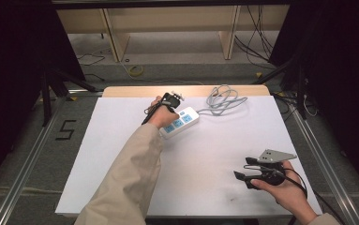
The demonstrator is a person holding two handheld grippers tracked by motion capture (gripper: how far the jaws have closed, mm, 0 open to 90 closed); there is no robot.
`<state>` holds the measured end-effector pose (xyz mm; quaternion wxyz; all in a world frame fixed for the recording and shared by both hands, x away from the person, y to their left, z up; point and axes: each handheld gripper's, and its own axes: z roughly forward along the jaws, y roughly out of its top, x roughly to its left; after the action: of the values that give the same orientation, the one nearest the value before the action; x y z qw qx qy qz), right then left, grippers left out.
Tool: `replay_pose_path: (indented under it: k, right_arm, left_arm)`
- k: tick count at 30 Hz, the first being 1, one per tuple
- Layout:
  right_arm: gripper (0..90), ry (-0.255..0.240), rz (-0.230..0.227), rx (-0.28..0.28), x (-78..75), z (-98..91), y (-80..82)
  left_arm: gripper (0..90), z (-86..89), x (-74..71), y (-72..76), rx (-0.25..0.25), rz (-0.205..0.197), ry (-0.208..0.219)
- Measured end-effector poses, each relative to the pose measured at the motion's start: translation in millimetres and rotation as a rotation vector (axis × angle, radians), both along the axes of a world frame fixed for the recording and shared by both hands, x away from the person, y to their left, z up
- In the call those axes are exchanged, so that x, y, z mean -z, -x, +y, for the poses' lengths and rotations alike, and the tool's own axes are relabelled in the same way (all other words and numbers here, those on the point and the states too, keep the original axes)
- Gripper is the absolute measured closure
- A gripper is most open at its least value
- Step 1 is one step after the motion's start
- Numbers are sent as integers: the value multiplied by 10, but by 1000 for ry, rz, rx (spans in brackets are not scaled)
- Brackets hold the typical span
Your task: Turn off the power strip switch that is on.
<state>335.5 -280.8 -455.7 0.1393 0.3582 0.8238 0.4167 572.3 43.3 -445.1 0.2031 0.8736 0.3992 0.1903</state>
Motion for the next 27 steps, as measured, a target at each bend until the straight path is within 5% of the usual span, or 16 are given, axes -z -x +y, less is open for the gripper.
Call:
replay_pose_path:
  k: [27]
  right_arm:
    - [273, -1, -1, -1, -2, 2, -6]
  left_arm:
    - [900, -9, -13, -1, -21, 9, -7]
